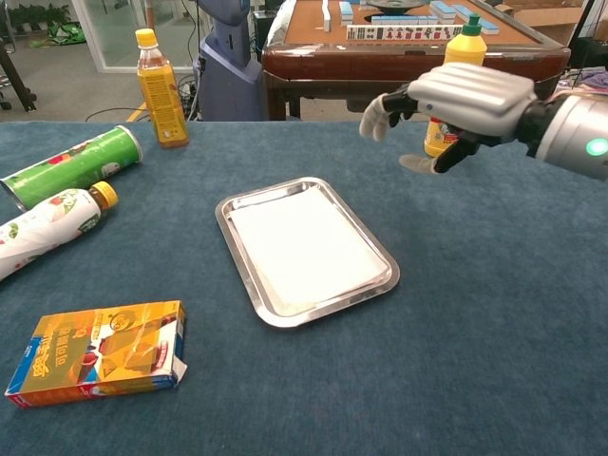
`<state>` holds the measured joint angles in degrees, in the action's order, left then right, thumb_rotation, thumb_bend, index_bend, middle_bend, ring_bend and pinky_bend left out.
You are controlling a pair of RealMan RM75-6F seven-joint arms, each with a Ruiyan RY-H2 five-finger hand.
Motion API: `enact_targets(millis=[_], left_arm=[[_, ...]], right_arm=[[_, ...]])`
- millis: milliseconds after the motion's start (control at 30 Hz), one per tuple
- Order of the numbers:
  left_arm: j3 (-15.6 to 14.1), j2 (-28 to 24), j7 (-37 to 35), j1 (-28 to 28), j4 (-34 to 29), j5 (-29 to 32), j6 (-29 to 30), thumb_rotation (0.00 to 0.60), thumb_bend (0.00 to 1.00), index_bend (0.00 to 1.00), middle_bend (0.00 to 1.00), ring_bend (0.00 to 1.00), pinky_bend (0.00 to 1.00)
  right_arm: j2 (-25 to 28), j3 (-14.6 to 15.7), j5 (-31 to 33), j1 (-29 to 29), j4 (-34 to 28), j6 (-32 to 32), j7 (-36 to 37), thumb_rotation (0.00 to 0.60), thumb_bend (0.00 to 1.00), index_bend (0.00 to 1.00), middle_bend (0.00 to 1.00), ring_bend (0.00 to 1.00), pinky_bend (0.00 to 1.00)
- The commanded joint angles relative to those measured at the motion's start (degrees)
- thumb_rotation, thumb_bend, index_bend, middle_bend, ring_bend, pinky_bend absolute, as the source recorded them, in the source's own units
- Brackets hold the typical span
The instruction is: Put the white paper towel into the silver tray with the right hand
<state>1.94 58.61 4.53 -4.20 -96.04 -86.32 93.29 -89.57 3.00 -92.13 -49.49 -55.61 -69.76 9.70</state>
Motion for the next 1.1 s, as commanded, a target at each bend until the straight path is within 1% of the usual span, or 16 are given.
enact_targets(millis=[33,133,233,433,567,833,1100], left_arm=[[0.4,0.0,-0.8,0.7,0.6,-0.1,-0.5,0.6,0.27,0.29,0.15,0.15,0.0],[0.8,0.0,-1.6,1.3,1.1,-0.1,-1.1,0.6,0.27,0.29,0.15,0.15,0.0],[1.1,-0.1,-2.1,2.0,1.4,-0.2,-1.7,0.6,0.27,0.28,0.15,0.15,0.0],[1.4,-0.1,-2.7,3.1,1.4,-0.7,-2.4,0.6,0.27,0.27,0.15,0.15,0.0],[1.4,-0.2,-2.6,3.5,1.2,-0.8,-2.7,0.6,0.27,0.25,0.15,0.14,0.0],[0.9,-0.6,-1.4,4.0,-0.3,-0.6,-3.9,0.6,0.27,0.23,0.15,0.14,0.0],[0.2,-0.3,-1.1,4.1,-1.0,-1.5,-3.7,0.6,0.27,0.23,0.15,0.14,0.0]], right_arm=[[11.6,-2.6,7.3,7.1,-16.8,-1.2,-13.1,0.6,0.33,0.3,0.36,0.31,0.34],[15.1,-2.5,9.3,10.3,-22.3,-2.9,-16.9,0.6,0.29,0.3,0.36,0.31,0.34],[18.1,-2.1,10.3,13.5,-26.4,-5.0,-19.3,0.6,0.27,0.3,0.35,0.3,0.34],[22.7,-1.1,11.3,20.1,-31.4,-9.7,-21.0,0.6,0.25,0.3,0.33,0.27,0.34],[24.8,-0.2,11.4,24.1,-33.3,-12.4,-21.5,0.6,0.25,0.3,0.31,0.24,0.34],[28.9,1.6,12.1,31.8,-37.8,-16.5,-22.0,0.6,0.25,0.24,0.28,0.21,0.34],[30.1,2.1,10.7,36.8,-39.0,-18.9,-19.4,0.6,0.25,0.24,0.28,0.21,0.34]])
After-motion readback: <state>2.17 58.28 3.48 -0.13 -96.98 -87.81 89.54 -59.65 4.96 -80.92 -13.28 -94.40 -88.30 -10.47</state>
